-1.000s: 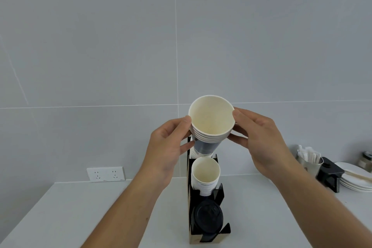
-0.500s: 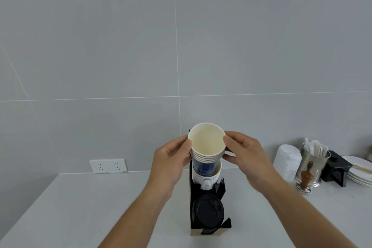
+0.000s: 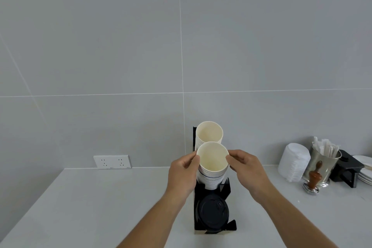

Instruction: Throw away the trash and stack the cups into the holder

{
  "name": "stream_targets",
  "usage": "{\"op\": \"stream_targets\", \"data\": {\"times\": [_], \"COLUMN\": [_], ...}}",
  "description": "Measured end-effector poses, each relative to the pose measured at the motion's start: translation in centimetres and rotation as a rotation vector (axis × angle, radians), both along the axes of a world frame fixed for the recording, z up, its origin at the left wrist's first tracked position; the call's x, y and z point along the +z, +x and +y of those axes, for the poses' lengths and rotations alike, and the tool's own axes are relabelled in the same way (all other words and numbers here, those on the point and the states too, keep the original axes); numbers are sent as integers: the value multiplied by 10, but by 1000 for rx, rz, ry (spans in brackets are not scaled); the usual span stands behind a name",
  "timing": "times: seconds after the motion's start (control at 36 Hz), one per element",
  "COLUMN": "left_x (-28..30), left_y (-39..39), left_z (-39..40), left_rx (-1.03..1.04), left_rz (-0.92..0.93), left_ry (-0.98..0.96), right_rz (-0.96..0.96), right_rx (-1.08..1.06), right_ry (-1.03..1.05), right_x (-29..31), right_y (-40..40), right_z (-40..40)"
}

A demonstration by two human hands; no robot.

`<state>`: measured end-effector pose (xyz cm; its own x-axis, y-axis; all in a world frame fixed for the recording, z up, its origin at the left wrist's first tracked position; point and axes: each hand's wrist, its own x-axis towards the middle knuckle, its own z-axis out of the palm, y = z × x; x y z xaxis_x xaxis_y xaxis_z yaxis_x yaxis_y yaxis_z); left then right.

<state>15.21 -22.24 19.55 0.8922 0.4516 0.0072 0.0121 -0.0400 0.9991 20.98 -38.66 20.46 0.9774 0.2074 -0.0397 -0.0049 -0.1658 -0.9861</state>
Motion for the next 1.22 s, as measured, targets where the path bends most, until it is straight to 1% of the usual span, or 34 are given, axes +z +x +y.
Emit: {"op": "stream_targets", "data": {"times": [0.22, 0.53, 0.81, 0.97, 1.22], "left_x": [-15, -22, -17, -10, 7], "left_y": [9, 14, 12, 9, 3], "left_z": [9, 10, 10, 12, 19], "left_rx": [-32, -82, -112, -125, -150], "left_rz": [6, 17, 80, 105, 144], "left_ry": [-94, -155, -188, -168, -134], "right_rz": [138, 164, 123, 79, 18], "right_rx": [-5, -16, -51, -125, -170], "right_ry": [191, 239, 206, 167, 149], "right_x": [-10, -9, -7, -6, 12], "right_y": [2, -5, -11, -15, -18], "right_z": [5, 5, 9, 13, 12]}}
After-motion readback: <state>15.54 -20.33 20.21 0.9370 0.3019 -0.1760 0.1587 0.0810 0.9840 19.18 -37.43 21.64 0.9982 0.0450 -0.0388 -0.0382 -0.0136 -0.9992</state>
